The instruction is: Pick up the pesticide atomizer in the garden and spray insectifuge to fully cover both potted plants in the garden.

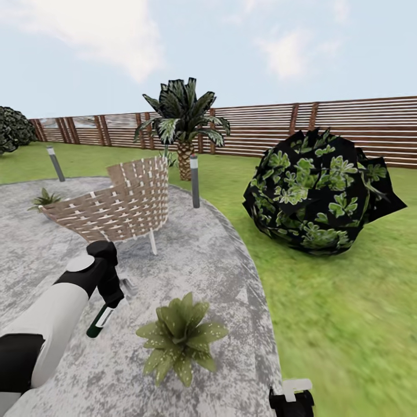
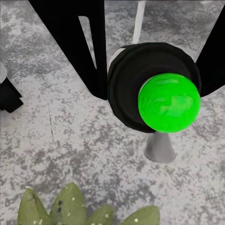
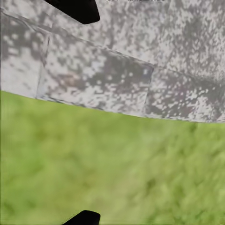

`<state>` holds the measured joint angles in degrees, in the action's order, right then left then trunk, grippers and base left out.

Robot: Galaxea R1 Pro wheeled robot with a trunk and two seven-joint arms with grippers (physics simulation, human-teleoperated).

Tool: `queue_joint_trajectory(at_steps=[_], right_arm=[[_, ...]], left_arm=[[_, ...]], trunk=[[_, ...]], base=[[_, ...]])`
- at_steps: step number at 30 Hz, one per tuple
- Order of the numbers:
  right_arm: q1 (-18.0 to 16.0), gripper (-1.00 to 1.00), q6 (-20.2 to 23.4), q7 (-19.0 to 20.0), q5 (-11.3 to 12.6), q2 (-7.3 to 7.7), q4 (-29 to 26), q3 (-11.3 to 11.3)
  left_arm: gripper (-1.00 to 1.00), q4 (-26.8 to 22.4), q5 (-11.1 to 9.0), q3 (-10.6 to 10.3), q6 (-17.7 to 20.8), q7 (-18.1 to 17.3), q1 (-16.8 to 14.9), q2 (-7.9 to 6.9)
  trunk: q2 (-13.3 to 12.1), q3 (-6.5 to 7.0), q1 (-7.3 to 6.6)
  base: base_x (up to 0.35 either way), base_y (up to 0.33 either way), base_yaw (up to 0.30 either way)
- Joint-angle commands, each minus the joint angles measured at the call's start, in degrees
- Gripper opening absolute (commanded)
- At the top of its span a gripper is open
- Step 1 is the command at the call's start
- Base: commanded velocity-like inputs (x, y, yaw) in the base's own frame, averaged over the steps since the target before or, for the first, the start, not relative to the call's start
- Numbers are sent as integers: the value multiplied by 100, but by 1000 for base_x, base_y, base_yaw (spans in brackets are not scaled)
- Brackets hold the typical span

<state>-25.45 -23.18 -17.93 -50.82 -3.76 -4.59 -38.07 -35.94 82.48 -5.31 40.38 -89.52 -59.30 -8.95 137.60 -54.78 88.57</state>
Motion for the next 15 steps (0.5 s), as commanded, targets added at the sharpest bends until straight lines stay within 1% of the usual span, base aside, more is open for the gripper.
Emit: queue_joint_trajectory(at_steps=[1, 4, 8, 9, 10, 12, 13, 15], right_arm=[[-3, 100, -11, -26, -60, -2, 2, -43], [-3, 100, -11, -26, -60, -2, 2, -43], [-3, 100, -11, -26, -60, -2, 2, -43], [-3, 100, -11, -26, -60, -2, 2, -43], [-3, 100, -11, -26, -60, -2, 2, -43], [-3, 100, -11, -26, -60, -2, 2, -43], [-3, 100, -11, -26, -60, -2, 2, -43], [-3, 100, -11, -26, -60, -2, 2, -43]], left_arm=[[-100, -8, 24, -64, 63, -48, -3, 7], [-100, -9, 23, -124, 66, -48, -3, 71], [-100, -4, 32, -176, 51, -48, 35, 144], [-100, -2, 36, -312, 48, -48, 60, 179], [-100, -4, 33, -508, 51, -48, 76, 203], [-100, -8, 6, -801, 61, -48, 94, 255], [-100, -7, -3, -887, 64, -48, 98, 304], [-100, -6, -6, -950, 65, -48, 101, 355]], trunk=[[2, -6, 2], [2, -6, 2], [2, -6, 2], [2, -6, 2], [2, -6, 2], [2, -6, 2], [2, -6, 2], [2, -6, 2]], base=[[338, 0, 174], [331, -42, 242], [277, -152, 271], [245, -186, 247], [240, -181, 137], [237, -177, 66], [235, -174, 23], [230, -166, 10]])
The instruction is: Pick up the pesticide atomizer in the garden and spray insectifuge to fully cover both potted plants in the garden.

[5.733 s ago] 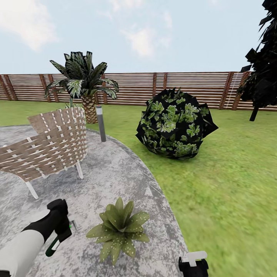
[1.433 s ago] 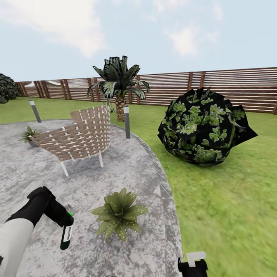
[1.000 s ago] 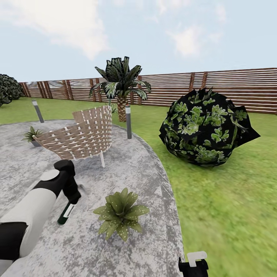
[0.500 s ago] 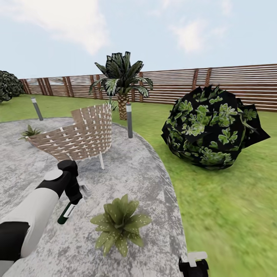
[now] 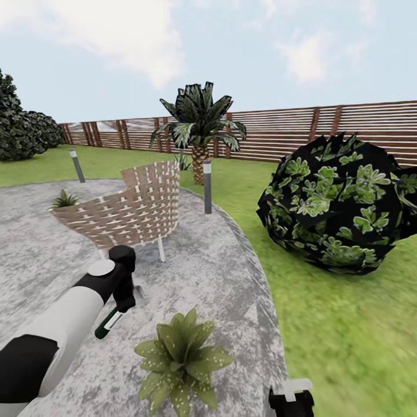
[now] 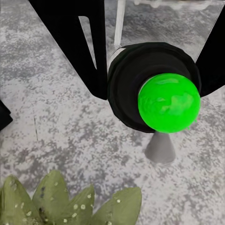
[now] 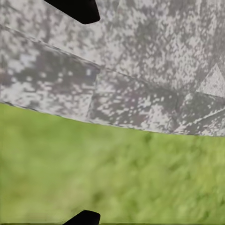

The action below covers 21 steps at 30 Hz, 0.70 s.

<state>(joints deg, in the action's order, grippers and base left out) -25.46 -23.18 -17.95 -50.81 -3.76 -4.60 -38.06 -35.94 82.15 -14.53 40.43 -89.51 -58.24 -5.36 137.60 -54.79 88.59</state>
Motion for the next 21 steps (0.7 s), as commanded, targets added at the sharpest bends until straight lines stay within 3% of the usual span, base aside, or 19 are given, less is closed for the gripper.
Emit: queue_joint_trajectory(at_steps=[1, 9, 21], right_arm=[[-3, 100, -11, -24, -60, -2, 3, -44], [-3, 100, -11, -24, -60, -2, 3, -44], [-3, 100, -11, -24, -60, -2, 10, -44]], left_arm=[[-100, -8, 24, -43, 65, -49, -4, 10], [-100, -9, 12, -56, 62, -49, -3, 99], [-100, -1, 12, -57, 62, -49, -3, 105]], trunk=[[2, -6, 1], [2, -6, 1], [2, -6, 1]], base=[[136, -88, 4], [56, -48, 1], [124, -230, 15]])
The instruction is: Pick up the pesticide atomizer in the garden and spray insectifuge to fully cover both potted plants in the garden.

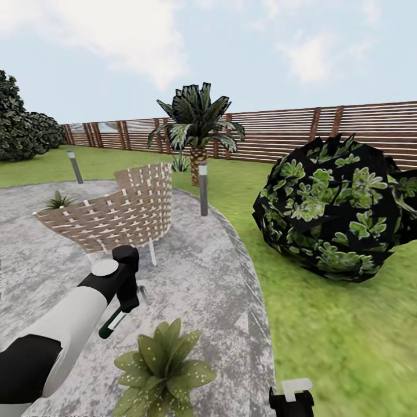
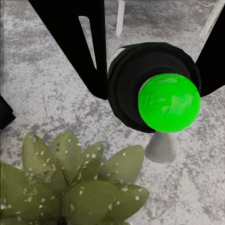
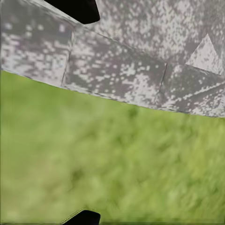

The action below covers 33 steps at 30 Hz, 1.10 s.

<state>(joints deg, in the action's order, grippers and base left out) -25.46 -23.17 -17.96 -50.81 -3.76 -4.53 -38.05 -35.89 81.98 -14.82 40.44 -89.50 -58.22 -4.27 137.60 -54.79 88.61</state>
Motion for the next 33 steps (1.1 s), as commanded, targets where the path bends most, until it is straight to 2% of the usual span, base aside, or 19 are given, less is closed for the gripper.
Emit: queue_joint_trajectory(at_steps=[1, 12, 17, 27, 33], right_arm=[[-3, 100, -12, -23, -60, -2, 3, -44], [-3, 100, -12, -23, -60, -2, 4, -44], [-3, 100, -12, -23, -60, -2, 3, -44], [-3, 100, -12, -23, -51, -28, -4, -53], [-3, 100, -12, -23, -50, -28, 3, -53]], left_arm=[[-100, -6, 28, -28, 61, -50, -5, -4], [-100, -6, 56, -29, 52, -50, 4, 78], [-100, -6, 78, -37, 51, -50, 35, 163], [-100, -10, 90, -56, 44, -50, 39, 154], [-100, -8, 90, -56, 50, -50, 39, 148]], trunk=[[3, -6, -1], [3, -6, -1], [3, -6, -1], [3, -14, -1], [3, -14, -1]], base=[[10, -271, 135], [-76, -273, 261], [142, -242, 82], [56, -47, 66], [98, -213, 176]])
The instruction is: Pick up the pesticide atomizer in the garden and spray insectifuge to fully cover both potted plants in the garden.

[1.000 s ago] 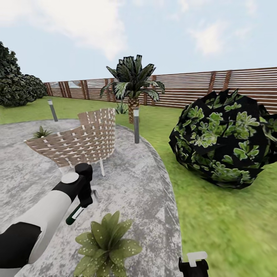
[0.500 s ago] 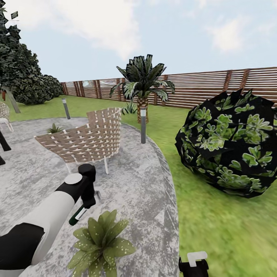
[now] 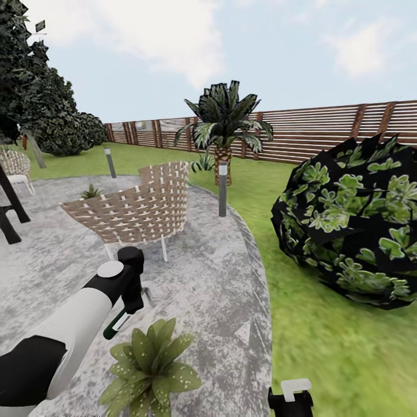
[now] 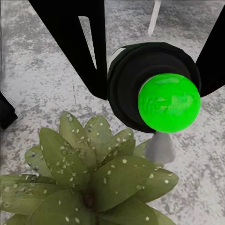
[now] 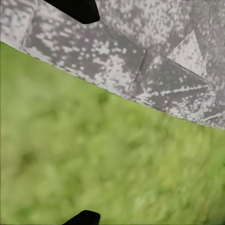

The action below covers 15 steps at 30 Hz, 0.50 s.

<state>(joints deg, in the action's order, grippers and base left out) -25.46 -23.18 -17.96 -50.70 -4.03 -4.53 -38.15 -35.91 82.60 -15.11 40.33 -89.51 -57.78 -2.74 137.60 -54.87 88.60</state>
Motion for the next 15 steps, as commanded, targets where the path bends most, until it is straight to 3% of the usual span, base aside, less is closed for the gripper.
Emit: queue_joint_trajectory(at_steps=[1, 10, 15], right_arm=[[-3, 100, -12, -23, -61, -2, 3, -44], [-3, 100, -12, -23, -62, -2, 4, -43], [-3, 100, -16, -23, -55, -10, 4, -37]], left_arm=[[-100, -8, 28, -27, 61, -49, -5, -5], [-100, -12, 28, -46, 61, -49, -5, -7], [-100, -12, 37, -55, 62, -49, -6, -27]], trunk=[[2, -6, 0], [2, -6, 0], [2, -19, 0]], base=[[112, -244, 270], [48, -265, 278], [-117, -268, 236]])
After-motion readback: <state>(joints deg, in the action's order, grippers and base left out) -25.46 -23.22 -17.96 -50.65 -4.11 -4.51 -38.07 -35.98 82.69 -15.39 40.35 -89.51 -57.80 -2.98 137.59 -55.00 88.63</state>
